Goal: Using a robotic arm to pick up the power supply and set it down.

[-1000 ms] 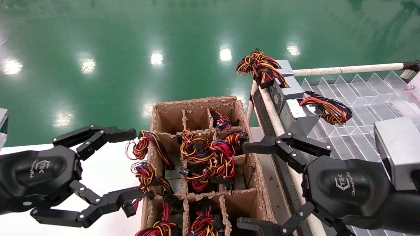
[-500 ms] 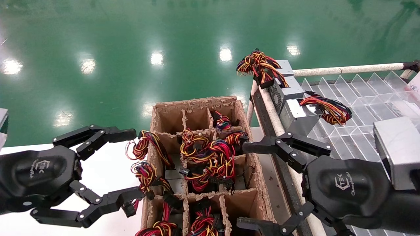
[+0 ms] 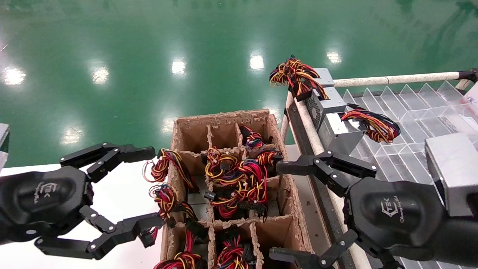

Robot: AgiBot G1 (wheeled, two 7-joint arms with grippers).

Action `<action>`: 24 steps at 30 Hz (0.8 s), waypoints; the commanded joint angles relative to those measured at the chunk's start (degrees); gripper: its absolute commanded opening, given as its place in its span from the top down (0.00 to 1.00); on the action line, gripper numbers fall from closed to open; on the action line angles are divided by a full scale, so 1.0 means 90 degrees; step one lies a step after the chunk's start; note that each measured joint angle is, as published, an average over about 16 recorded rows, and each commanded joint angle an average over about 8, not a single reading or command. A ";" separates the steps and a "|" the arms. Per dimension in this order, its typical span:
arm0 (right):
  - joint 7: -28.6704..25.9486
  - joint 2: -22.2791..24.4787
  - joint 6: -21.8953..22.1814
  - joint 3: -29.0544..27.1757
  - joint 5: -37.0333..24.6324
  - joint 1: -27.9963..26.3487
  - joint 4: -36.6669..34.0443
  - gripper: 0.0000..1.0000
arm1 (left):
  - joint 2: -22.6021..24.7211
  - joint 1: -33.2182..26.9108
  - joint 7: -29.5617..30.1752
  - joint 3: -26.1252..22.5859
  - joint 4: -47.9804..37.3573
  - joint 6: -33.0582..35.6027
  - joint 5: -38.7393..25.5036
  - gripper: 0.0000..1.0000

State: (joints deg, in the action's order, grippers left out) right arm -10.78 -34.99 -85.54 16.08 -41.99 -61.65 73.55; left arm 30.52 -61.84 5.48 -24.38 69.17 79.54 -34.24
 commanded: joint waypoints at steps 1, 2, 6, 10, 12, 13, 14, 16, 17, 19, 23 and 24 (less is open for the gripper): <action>0.0000 0.0000 0.0000 0.0000 0.0000 0.0000 0.0000 0.00 | 0.0000 0.0000 0.0000 0.0000 0.0000 0.0000 0.0000 0.00; 0.0000 0.0000 0.0000 0.0000 0.0000 0.0000 0.0000 0.00 | 0.0000 0.0000 0.0000 0.0000 0.0000 0.0000 0.0000 0.00; 0.0000 0.0000 0.0000 0.0000 0.0000 0.0000 0.0000 0.00 | 0.0000 0.0000 0.0000 0.0000 0.0000 0.0000 0.0000 0.00; 0.0000 0.0000 0.0000 0.0000 0.0000 0.0000 0.0000 0.00 | 0.0000 0.0000 0.0000 0.0000 0.0000 0.0000 0.0000 0.00; 0.0000 0.0000 0.0000 0.0000 0.0000 0.0000 0.0000 0.00 | 0.0000 0.0000 0.0000 0.0000 0.0000 0.0000 0.0000 0.00; 0.0000 0.0000 0.0000 0.0000 0.0000 0.0000 0.0000 0.00 | 0.0000 0.0000 0.0000 0.0000 0.0000 0.0000 0.0000 0.00; 0.0000 0.0000 0.0000 0.0000 0.0000 0.0000 0.0000 0.00 | 0.0000 0.0000 0.0000 0.0000 0.0000 0.0000 0.0000 0.00; 0.0000 0.0000 0.0000 0.0000 0.0000 0.0000 0.0000 0.00 | 0.0000 0.0000 0.0000 0.0000 0.0000 0.0000 0.0000 0.00; 0.0000 0.0000 0.0000 0.0000 0.0000 0.0000 0.0000 0.00 | 0.0000 0.0000 0.0000 0.0000 0.0000 0.0000 0.0000 0.00; 0.0000 0.0000 0.0000 0.0000 0.0000 0.0000 0.0000 0.00 | 0.0000 0.0000 0.0000 0.0000 0.0000 0.0000 0.0000 0.00; 0.0000 0.0000 0.0000 0.0000 0.0000 0.0000 0.0000 0.00 | 0.0000 0.0000 0.0000 0.0000 0.0000 0.0000 0.0000 0.00; 0.0000 0.0000 0.0000 0.0000 0.0000 0.0000 0.0000 0.00 | 0.0000 0.0000 0.0000 0.0000 0.0000 0.0000 0.0000 0.00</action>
State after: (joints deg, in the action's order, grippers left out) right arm -10.78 -34.99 -85.54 16.08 -41.99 -61.65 73.55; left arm 30.52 -61.84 5.48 -24.38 69.17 79.54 -34.24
